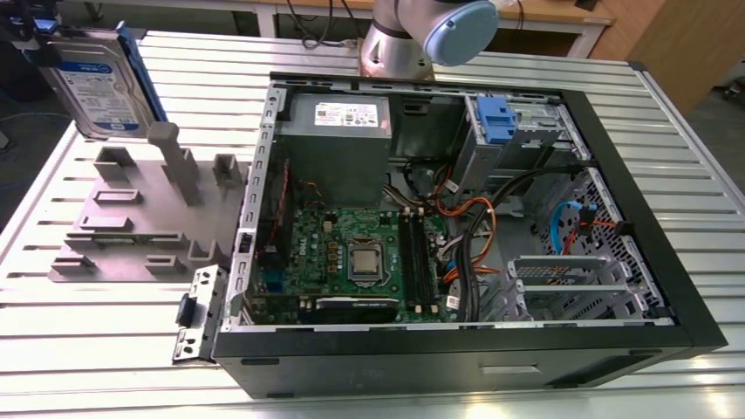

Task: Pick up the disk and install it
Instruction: 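Pick up the disk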

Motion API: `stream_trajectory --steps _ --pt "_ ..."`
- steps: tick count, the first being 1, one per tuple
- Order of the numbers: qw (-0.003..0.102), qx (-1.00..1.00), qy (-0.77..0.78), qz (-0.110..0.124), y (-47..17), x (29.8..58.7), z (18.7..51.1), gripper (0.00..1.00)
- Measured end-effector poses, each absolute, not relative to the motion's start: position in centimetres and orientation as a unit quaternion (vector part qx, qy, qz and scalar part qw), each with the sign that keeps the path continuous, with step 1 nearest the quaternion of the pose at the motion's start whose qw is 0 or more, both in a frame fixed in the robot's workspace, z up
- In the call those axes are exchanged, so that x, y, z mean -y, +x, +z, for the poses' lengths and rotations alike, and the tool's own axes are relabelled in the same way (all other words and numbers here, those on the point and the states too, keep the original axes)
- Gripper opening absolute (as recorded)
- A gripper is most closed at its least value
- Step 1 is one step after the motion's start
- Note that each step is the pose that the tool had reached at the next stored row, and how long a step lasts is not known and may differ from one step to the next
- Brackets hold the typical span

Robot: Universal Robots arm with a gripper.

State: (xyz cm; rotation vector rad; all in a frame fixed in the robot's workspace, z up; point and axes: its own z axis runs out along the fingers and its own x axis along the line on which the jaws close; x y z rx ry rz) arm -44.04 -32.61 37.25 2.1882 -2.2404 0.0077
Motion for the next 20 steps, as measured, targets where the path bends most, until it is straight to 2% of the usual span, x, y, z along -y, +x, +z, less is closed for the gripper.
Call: stream_trajectory --steps 20 --pt "0.005 0.716 0.698 0.002 -44.0 32.6 39.5 0.36"
